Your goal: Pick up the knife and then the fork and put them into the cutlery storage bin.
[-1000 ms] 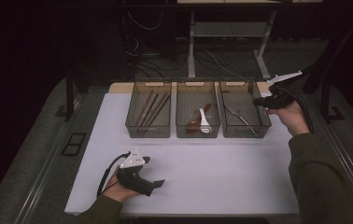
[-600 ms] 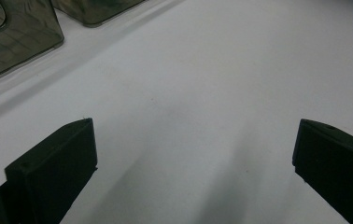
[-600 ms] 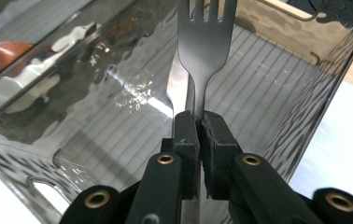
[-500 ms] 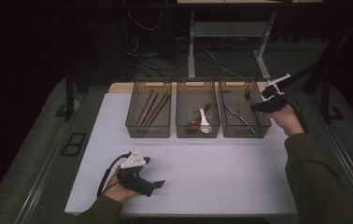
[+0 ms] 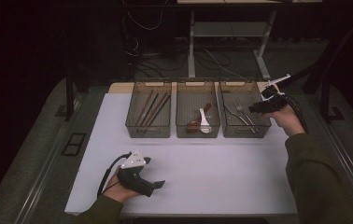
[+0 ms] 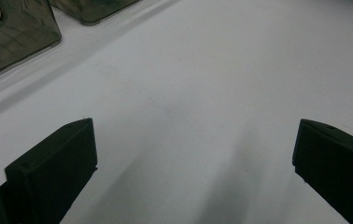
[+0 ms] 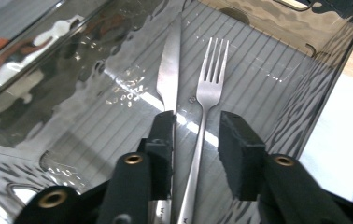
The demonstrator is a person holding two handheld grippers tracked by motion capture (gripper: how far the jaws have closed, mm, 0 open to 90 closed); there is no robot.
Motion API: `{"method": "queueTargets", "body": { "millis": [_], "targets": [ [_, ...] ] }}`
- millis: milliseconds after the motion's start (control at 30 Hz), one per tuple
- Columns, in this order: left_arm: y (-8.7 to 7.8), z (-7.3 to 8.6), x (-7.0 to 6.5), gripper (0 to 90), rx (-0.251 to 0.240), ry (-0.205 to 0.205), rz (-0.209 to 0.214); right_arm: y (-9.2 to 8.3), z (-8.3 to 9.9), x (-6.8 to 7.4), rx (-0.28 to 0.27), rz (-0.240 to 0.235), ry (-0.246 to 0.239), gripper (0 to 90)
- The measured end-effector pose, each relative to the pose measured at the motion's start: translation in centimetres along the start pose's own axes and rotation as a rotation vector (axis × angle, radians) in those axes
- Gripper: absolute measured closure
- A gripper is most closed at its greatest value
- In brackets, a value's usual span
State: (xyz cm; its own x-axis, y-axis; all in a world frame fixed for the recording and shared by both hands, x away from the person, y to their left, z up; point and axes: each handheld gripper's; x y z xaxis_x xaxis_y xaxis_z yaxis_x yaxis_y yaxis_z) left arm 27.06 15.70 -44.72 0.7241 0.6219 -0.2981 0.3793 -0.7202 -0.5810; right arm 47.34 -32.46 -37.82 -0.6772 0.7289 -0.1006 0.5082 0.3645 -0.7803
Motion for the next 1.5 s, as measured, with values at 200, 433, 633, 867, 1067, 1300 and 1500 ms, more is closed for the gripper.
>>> {"method": "queueTargets", "body": {
  "millis": [200, 433, 633, 867, 1067, 1300, 1500],
  "targets": [
    [0.0, 0.0, 0.0, 0.0, 0.0, 0.0, -0.001, -0.5, 0.2, 0.3, -0.05, -0.033, 0.014, 46.8],
    [0.0, 0.0, 0.0, 0.0, 0.001, -0.001, -0.001, -1.5, 0.0, 1.0, -0.096, -0.064, -0.017, 40.5],
    [0.1, 0.0, 0.1, 0.0, 0.003, -0.001, -0.003, -2.3, 0.2, 2.3, -0.144, -0.094, -0.04, 33.9],
    [0.2, -0.1, 0.2, 0.0, 0.009, -0.006, 0.0, -3.2, 1.0, 3.5, -0.203, -0.088, -0.062, 27.3],
    [0.0, 0.0, 0.0, 0.0, 0.016, 0.0, -0.004, -4.1, 2.1, 4.8, -0.259, -0.128, -0.072, 23.7],
    [0.0, 0.0, 0.0, 0.0, 0.02, -0.001, -0.001, -4.9, 3.4, 6.8, -0.299, -0.156, -0.109, 19.7],
    [0.0, 0.0, 0.0, 0.0, 0.017, 0.001, 0.006, -5.4, 4.6, 8.6, -0.309, -0.167, -0.15, 18.5]
  ]
}}
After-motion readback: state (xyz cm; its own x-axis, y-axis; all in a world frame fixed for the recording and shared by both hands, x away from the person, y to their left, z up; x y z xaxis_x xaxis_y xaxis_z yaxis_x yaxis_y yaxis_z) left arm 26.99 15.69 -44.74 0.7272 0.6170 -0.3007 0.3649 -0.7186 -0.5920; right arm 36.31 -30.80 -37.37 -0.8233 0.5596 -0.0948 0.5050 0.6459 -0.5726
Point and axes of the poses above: each handheld gripper's, and its own axes: y roughly forward along the jaws, z roughly out of its underside, x roughly to its left, and after that the axes turned 13 degrees about -y, right-handed
